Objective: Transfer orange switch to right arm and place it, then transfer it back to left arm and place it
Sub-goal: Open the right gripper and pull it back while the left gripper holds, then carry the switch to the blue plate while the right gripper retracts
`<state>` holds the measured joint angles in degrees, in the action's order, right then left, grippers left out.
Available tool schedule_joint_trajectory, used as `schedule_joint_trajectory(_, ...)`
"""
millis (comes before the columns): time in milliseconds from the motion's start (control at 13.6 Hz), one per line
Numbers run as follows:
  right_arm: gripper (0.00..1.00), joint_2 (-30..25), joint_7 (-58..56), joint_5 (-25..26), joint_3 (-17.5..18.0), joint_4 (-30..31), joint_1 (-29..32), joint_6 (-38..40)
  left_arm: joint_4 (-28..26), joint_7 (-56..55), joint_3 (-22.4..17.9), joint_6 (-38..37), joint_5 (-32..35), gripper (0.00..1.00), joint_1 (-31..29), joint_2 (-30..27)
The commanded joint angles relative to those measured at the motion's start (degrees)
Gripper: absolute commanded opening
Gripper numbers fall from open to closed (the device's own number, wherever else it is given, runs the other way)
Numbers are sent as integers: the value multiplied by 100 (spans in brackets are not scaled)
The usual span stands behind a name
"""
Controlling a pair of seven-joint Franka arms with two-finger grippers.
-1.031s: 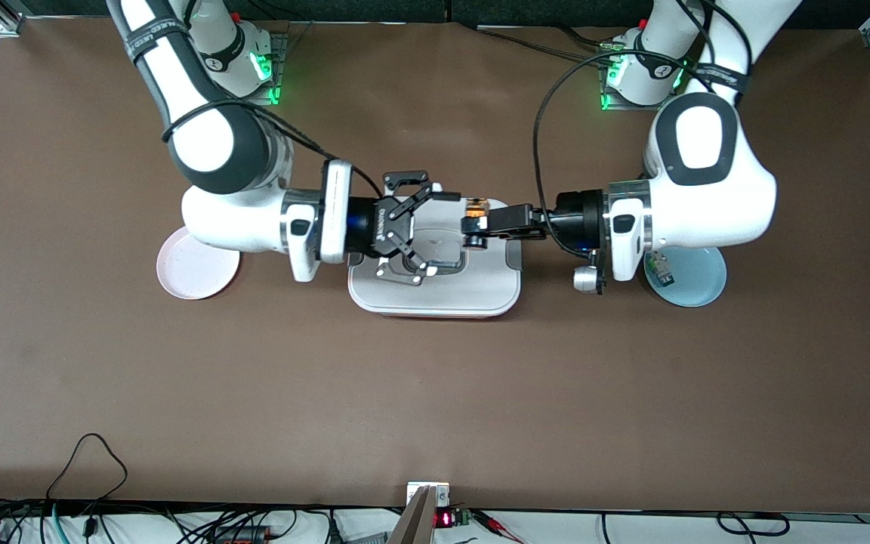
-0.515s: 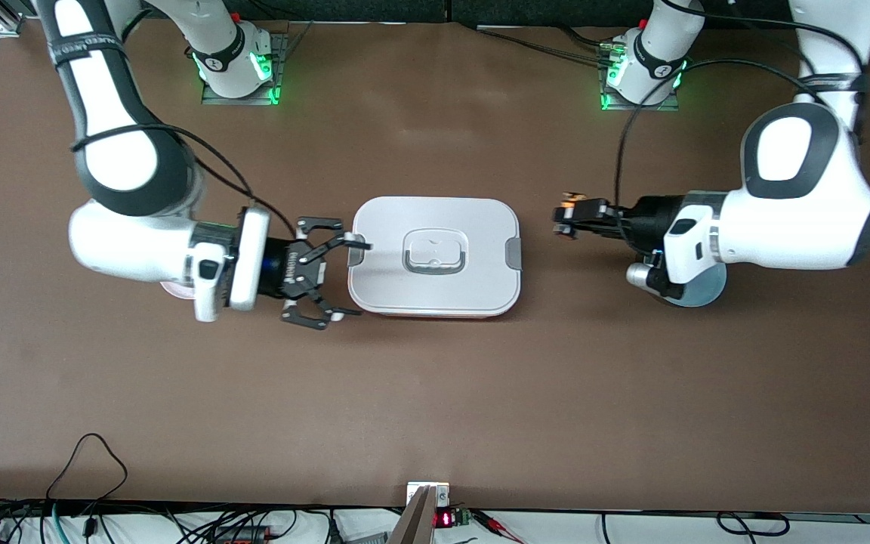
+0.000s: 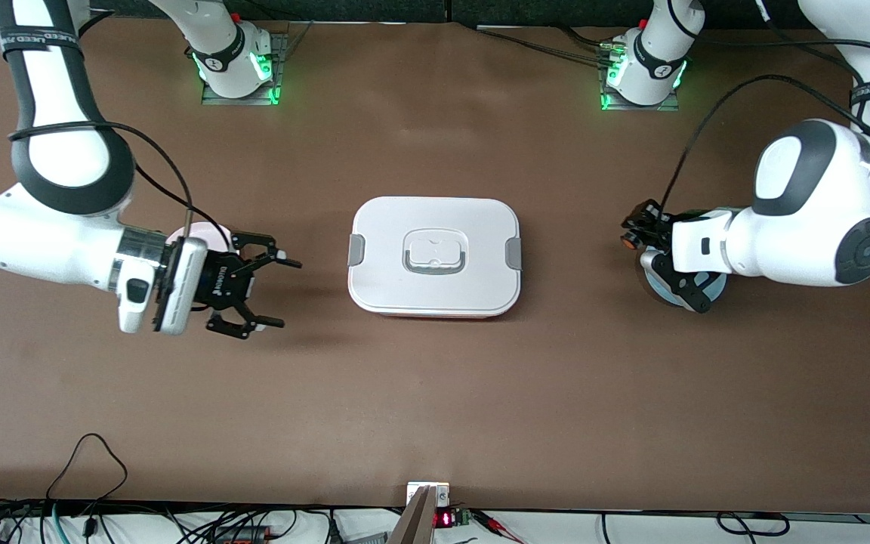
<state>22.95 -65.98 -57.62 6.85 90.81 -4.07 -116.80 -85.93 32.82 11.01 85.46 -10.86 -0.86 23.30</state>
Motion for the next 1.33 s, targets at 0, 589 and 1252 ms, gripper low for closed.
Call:
schedule_joint_trajectory(0, 100, -466, 2255, 941, -44, 200, 29, 34, 165, 1205, 33, 66, 820, 2, -2, 253)
schedule_joint_trajectory(589, 100, -774, 6366, 4571, -53, 200, -33, 1281, -1169, 4141, 33, 1735, 1297, 0, -827, 491)
schedule_joint_trajectory(1252, 100, -1178, 7213, 6430, -96, -881, 299, 3217, -2314, 4927, 24, 3355, 1472, 0, -1504, 649)
